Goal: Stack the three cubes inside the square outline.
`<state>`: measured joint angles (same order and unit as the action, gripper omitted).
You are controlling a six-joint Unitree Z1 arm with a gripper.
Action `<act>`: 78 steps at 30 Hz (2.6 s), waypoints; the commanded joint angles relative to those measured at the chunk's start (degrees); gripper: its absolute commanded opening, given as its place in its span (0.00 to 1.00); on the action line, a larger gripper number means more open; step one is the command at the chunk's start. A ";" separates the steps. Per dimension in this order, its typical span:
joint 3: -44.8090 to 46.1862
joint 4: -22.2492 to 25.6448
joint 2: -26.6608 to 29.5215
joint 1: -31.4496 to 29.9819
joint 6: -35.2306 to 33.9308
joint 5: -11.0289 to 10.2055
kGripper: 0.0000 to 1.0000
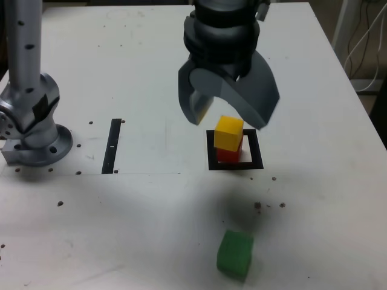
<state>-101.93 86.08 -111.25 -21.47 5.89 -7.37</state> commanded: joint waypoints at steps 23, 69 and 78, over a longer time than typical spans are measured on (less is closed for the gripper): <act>-3.54 -3.28 -8.89 -13.65 -10.57 8.51 0.99; 5.72 -21.66 -15.39 -14.06 -12.48 7.31 0.66; 5.78 -19.26 -15.39 -13.64 -12.47 8.20 0.56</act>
<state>-95.97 66.62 -126.37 -35.24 -6.65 0.50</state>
